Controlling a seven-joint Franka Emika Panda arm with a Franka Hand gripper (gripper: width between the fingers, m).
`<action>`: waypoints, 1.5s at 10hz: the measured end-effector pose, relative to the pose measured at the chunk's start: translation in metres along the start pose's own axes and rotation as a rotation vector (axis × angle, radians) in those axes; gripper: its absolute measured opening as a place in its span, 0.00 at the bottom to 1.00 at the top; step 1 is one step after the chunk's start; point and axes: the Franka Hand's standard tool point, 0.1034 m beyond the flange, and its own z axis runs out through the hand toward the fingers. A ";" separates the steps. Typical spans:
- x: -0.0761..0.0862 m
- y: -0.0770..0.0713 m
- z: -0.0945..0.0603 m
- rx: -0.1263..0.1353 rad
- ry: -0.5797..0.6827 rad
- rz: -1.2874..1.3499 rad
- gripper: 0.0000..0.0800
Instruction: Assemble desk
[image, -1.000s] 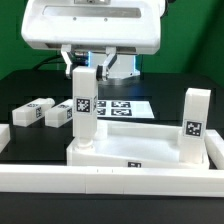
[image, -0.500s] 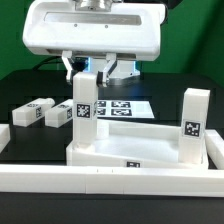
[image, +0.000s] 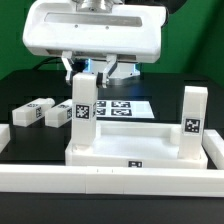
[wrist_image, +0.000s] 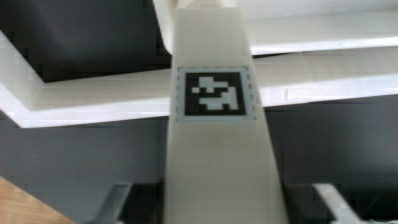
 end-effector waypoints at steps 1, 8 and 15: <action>0.000 0.000 0.000 0.000 0.000 0.000 0.58; 0.012 0.003 -0.013 0.014 -0.020 0.015 0.81; 0.002 0.005 -0.006 0.052 -0.209 0.033 0.81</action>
Offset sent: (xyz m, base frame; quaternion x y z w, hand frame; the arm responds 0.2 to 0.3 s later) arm 0.0000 0.0000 0.0000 0.0000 0.0000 0.0000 1.0000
